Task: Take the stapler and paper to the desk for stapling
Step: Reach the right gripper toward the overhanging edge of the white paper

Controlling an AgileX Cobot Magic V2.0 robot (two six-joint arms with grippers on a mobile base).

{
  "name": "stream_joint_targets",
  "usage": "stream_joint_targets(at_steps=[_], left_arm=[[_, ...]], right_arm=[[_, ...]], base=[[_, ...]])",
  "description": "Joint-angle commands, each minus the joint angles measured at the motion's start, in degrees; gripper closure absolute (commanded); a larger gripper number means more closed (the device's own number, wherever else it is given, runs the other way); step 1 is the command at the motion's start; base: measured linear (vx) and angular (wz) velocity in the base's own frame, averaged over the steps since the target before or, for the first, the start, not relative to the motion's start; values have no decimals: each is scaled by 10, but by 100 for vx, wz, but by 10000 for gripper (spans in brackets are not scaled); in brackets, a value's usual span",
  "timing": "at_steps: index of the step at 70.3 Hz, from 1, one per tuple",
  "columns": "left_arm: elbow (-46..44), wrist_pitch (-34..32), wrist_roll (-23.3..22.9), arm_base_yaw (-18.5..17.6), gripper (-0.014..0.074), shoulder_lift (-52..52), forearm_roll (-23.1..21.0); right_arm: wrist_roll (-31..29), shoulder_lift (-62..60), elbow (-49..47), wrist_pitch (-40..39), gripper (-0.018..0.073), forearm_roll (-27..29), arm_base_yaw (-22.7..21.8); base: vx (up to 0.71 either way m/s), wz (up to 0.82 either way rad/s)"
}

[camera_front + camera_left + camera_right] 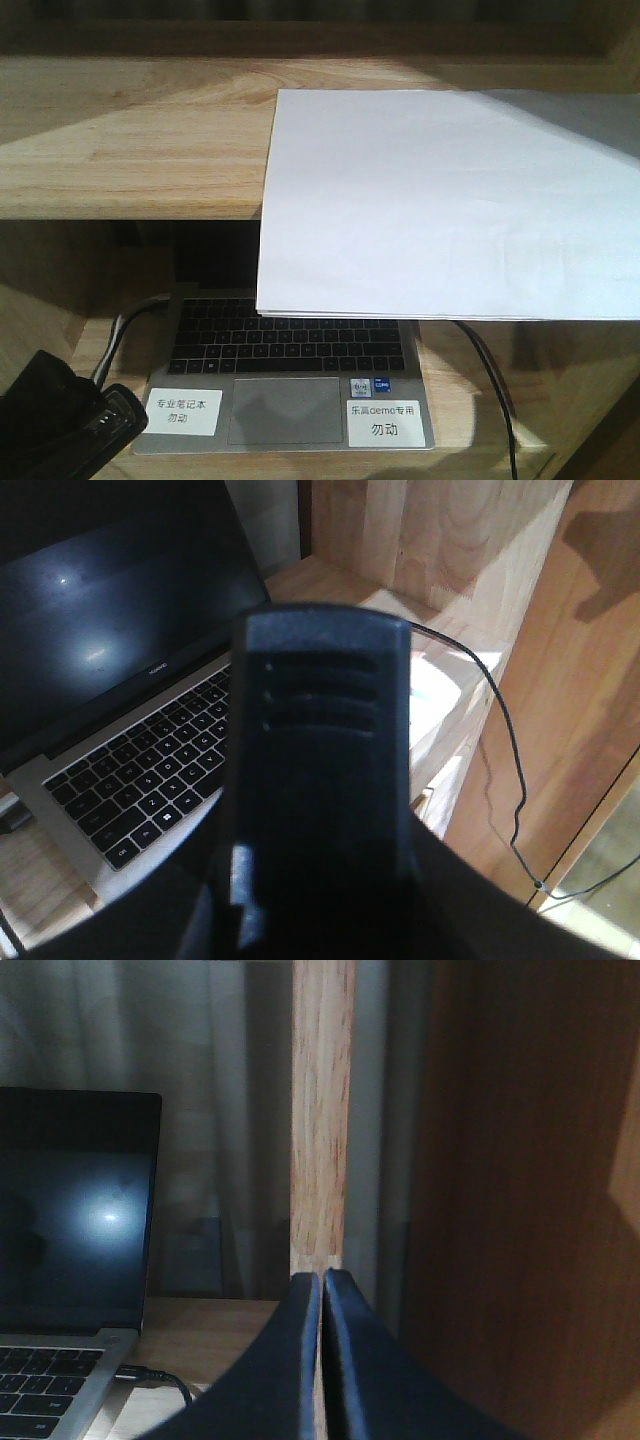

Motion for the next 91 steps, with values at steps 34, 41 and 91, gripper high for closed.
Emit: stream_joint_targets(at_steps=[34,41,91], left_arm=[[-18,-56,1,-1,603,1,-28],[-18,-56,1,-1,603,1,-28],[-18,-56,1,-1,603,1,-28]], right_arm=[[-2,-6,2,-43,569,-2,0],[-2,-6,2,-43,569,-2,0],[139,-6,2,-39,569,-17,0]], base=[[0,0],[0,0],[0,0]])
